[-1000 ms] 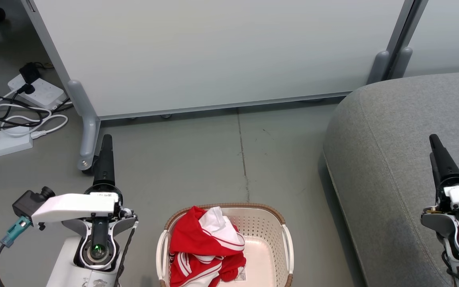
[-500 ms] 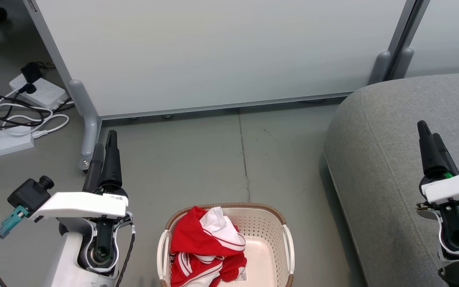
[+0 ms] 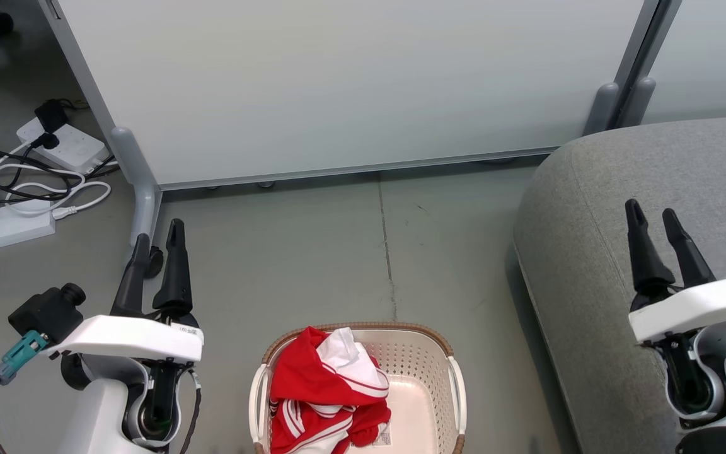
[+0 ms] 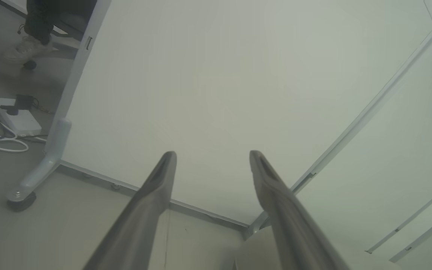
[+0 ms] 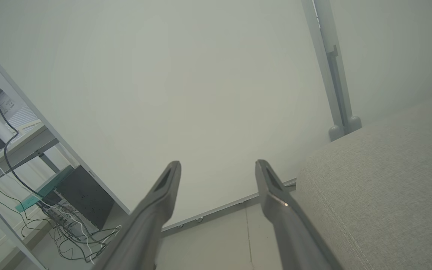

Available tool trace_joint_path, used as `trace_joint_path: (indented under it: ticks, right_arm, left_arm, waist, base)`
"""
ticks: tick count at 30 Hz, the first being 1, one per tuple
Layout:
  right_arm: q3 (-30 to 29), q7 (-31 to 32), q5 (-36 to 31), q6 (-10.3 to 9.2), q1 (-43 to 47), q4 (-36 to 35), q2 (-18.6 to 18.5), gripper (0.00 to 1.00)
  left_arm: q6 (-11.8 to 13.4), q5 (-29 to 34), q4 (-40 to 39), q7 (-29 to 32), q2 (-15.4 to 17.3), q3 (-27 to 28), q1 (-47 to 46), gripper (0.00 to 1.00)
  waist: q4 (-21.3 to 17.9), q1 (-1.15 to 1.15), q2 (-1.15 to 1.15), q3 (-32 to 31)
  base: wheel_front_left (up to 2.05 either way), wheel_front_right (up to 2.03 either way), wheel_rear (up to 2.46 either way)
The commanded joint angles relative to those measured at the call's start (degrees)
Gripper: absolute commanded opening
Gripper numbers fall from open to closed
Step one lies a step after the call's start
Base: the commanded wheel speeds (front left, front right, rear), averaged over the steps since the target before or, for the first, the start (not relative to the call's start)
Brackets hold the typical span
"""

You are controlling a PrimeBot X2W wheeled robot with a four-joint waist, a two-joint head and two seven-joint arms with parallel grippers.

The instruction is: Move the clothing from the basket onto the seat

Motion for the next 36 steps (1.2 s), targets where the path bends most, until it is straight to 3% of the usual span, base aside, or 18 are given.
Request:
trace_joint_path:
  ticks: [1, 2, 8, 36]
  right_arm:
    - [0.73, -1.15, -2.93, 0.26, 0.01, -1.36, -0.42, 1.0]
    - [2.48, -3.09, -8.97, 0.28, 1.8, -1.83, -0.12, 1.0]
    - [3.16, -4.45, -13.11, 0.29, 2.92, -1.74, 0.24, 1.0]
    - [4.64, -10.11, -25.17, 0.31, 7.11, 1.28, 2.79, 1.0]
  left_arm:
    - [0.42, 2.93, -1.2, -0.47, 0.75, 0.4, -0.08, 1.0]
    - [1.19, 9.44, -1.05, -0.97, 1.61, 0.28, 1.66, 1.0]
    - [1.75, 13.86, -0.78, -1.35, 2.17, 0.11, 2.86, 1.0]
    - [3.61, 26.85, 2.97, -2.28, 2.24, 0.54, 6.64, 1.0]
  waist:
    - [0.06, 0.0, 0.0, -0.04]
    - [0.24, 0.0, 0.0, -0.16]
    - [0.42, 0.0, 0.0, -0.22]
    - [1.26, 0.0, 0.0, -0.68]
  base:
    - [0.0, 0.0, 0.0]
    - [0.0, 0.0, 0.0]
    - [0.0, 0.0, 0.0]
    - [0.0, 0.0, 0.0]
